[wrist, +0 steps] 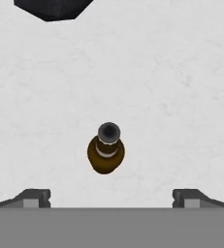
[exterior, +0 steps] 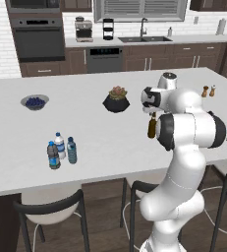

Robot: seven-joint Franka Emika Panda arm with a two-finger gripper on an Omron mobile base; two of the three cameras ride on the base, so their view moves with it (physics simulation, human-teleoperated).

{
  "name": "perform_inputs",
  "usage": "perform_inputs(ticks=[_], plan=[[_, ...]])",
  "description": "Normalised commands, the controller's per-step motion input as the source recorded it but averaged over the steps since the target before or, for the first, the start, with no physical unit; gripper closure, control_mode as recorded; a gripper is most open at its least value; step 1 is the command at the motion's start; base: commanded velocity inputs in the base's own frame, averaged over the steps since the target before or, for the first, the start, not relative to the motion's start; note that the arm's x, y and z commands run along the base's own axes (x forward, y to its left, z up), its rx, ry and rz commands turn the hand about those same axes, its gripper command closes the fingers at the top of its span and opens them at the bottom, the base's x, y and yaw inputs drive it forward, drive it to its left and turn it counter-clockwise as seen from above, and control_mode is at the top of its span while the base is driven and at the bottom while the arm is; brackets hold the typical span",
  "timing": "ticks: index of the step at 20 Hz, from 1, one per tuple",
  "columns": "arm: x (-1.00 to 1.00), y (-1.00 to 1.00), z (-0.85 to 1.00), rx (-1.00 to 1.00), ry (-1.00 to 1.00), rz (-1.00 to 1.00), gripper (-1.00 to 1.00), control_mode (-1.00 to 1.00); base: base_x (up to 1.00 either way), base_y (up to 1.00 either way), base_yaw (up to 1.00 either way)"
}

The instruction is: Move the plastic bottles in the middle to the plastics group, and the glass bottles in the middle to the glass group.

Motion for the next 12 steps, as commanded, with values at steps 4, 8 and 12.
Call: perform_inputs(ticks=[4, 8, 12], plan=[[0.11, -0.05, -0.2, 0.0, 0.0, 0.02, -1.0, -1.0, 0.0, 0.0, 0.0], [0.15, 0.0, -0.09, 0.0, 0.0, 0.02, -1.0, -1.0, 0.0, 0.0, 0.0], [0.09, 0.0, -0.07, 0.02, -0.03, 0.0, -1.0, -1.0, 0.0, 0.0, 0.0]])
